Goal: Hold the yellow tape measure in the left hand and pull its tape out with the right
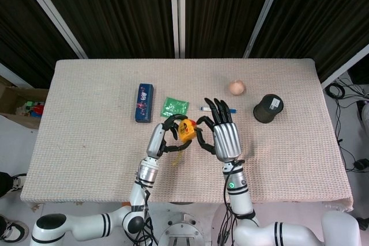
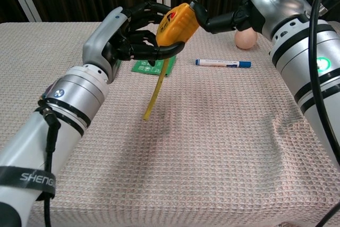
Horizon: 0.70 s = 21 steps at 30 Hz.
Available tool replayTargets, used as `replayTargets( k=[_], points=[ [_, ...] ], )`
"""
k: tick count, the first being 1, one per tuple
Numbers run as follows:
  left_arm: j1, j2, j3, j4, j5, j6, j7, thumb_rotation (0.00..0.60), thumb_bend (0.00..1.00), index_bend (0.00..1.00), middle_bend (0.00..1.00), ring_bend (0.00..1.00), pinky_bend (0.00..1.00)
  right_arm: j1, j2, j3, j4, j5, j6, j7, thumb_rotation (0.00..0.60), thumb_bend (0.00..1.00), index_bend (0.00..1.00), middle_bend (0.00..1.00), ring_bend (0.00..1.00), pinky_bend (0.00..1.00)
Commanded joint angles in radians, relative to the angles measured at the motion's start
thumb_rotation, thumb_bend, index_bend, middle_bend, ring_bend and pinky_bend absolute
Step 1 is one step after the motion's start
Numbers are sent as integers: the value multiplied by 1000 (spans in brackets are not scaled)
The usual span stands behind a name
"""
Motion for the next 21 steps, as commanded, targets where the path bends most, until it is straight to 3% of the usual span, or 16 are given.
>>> replayTargets(
  k=[1, 10, 21],
  points=[
    [0, 1, -1, -1, 1, 0, -1, 600, 407, 656, 656, 570, 663, 2, 5, -1, -6, 3, -4, 5, 600, 491, 464, 114, 0, 0],
    [0, 6, -4, -8, 1, 2, -1, 600, 408, 656, 656, 570, 664, 6, 14, -3, -12, -8, 1, 23, 600, 581, 583, 142, 0, 0],
    [7, 10, -5, -9, -6, 5, -1, 600, 408, 656, 656, 570, 664, 5, 18, 4, -11, -21, 27, 31, 600, 578, 663, 166, 0, 0]
  ],
)
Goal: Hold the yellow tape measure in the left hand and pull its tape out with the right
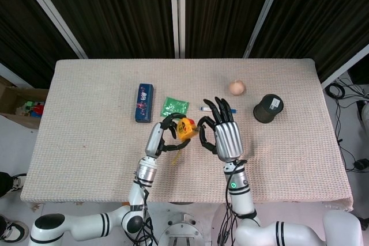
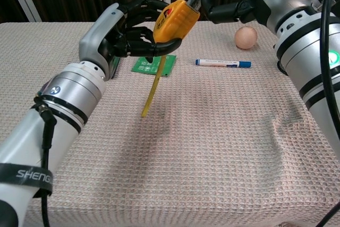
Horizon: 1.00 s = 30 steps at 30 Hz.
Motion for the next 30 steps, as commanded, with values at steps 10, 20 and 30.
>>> replayTargets(
  k=[10, 20, 30],
  points=[
    [25, 40, 22, 19, -5, -14, -44, 600, 408, 656, 656, 570, 663, -5, 58, 65, -54, -25, 55, 2, 600, 578, 688, 181, 0, 0],
    [70, 156, 62, 73, 32, -9, -162, 600, 408, 664, 666, 580, 675, -60, 181, 140, -142, -34, 146, 71, 600, 577, 708, 197, 0, 0],
    [93, 282, 125, 120, 94, -21, -327, 600, 409, 679, 676, 590, 686, -112, 285, 190, -201, -20, 205, 157, 600, 574, 734, 210, 0, 0]
  ],
)
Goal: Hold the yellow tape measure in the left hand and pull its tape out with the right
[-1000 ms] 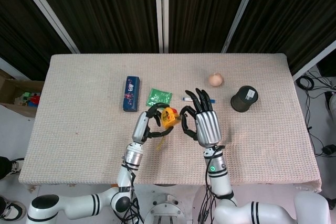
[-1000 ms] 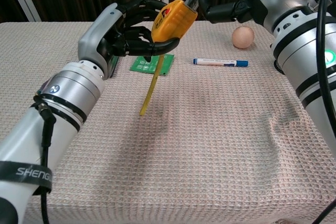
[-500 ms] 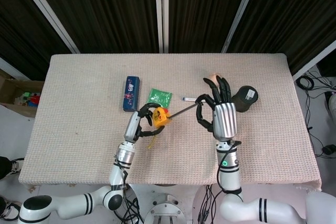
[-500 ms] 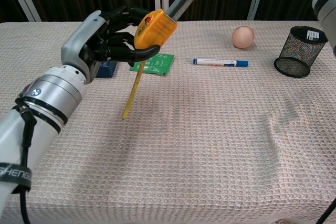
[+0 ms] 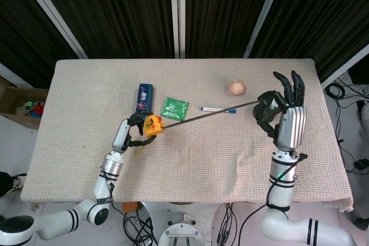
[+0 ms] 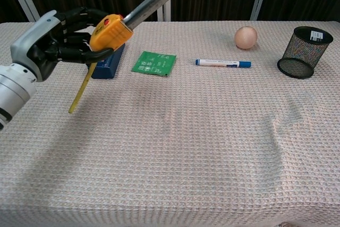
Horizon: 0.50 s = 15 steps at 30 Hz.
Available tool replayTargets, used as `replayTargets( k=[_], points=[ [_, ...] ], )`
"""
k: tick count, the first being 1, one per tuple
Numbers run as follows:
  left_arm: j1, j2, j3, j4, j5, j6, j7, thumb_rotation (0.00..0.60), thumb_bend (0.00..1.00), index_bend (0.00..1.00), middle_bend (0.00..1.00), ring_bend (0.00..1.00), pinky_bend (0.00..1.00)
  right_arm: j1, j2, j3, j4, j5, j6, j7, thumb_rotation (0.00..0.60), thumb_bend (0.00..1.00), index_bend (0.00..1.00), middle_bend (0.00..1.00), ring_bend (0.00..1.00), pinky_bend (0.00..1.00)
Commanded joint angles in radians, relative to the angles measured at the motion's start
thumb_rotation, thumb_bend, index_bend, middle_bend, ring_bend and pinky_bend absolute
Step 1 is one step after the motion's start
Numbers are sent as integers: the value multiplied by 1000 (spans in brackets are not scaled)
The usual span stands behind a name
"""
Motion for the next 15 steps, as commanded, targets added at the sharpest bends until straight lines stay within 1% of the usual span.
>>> replayTargets(
  k=[1, 5, 8, 11, 15],
  points=[
    [9, 35, 24, 16, 19, -9, -51, 600, 409, 679, 676, 590, 685, -17, 28, 18, -23, 1, 23, 32, 600, 575, 736, 211, 0, 0],
    [15, 66, 44, 35, 35, -9, -114, 600, 410, 680, 676, 590, 685, -34, 66, 34, -53, 17, 34, 70, 600, 574, 741, 214, 0, 0],
    [18, 77, 58, 45, 44, -7, -135, 600, 410, 681, 677, 590, 686, -43, 85, 35, -67, 26, 38, 85, 600, 579, 747, 216, 0, 0],
    [20, 82, 69, 46, 52, -3, -135, 600, 410, 683, 678, 591, 685, -45, 94, 31, -71, 29, 40, 87, 600, 580, 749, 217, 0, 0],
    [20, 84, 72, 41, 54, 3, -130, 600, 410, 683, 679, 591, 686, -44, 97, 29, -73, 33, 44, 89, 600, 579, 750, 217, 0, 0]
  ],
)
